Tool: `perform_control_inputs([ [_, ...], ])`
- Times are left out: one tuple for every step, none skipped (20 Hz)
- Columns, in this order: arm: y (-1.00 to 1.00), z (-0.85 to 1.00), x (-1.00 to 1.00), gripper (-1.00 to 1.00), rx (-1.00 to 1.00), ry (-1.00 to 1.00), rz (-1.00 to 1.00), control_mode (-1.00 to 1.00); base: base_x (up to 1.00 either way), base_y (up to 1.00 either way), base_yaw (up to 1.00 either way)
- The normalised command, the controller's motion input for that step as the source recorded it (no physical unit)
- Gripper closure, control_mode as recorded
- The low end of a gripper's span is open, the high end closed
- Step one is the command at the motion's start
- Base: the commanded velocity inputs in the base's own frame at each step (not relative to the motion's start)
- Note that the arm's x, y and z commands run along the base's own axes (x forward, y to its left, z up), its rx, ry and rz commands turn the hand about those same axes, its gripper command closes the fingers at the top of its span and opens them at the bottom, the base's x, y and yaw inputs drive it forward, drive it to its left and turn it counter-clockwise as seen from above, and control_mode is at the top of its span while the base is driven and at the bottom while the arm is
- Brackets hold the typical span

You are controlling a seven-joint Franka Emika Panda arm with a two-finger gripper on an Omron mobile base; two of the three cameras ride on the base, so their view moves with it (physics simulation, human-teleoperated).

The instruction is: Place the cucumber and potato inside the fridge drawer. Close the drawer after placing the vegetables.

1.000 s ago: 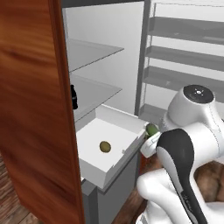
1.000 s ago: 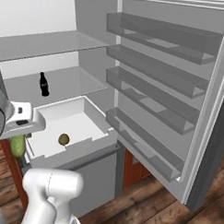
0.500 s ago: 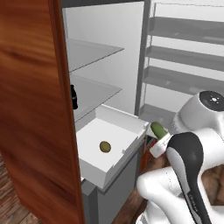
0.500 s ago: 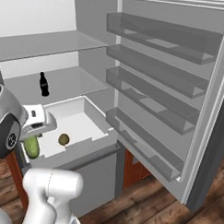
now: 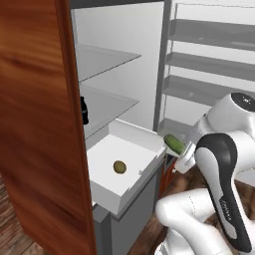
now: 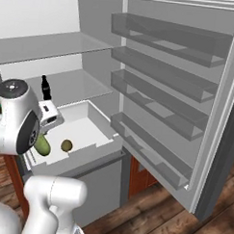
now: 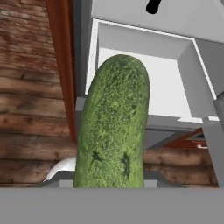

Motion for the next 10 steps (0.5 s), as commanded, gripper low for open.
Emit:
perform_control_inputs([
  [0.53,-0.09,0.63,1.00,-0.04,0.08,0.24,-1.00,0.00,0.00,0.00],
  [0.39,-0.09,0.59,1.00,-0.04,0.08,0.27,-1.00,0.00,0.00,0.00],
  [0.24,-0.15,0.61,1.00,-0.02,0.06,0.28,-1.00,0.00,0.00,0.00],
  [0.21,-0.27,0.55,1.00,-0.03,0.05,0.29,-1.00,0.00,0.00,0.00],
  [0.21,-0.46,0.44,1.00,-0.05,0.02,0.30,-1.00,0.00,0.00,0.00],
  [0.02,-0.51,0.41,1.00,-0.03,0.00,0.34,-1.00,0.00,0.00,0.00],
  [0.00,-0.56,0.31,1.00,-0.03,0.00,0.37,-1.00,0.00,0.00,0.00],
  [0.00,-0.58,0.31,1.00,-0.03,0.00,0.41,-1.00,0.00,0.00,0.00],
  [-0.06,-0.61,0.20,1.00,-0.05,0.00,0.45,-1.00,0.00,0.00,0.00],
  [-0.11,-0.61,0.19,1.00,-0.04,0.00,0.45,-1.00,0.00,0.00,0.00],
])
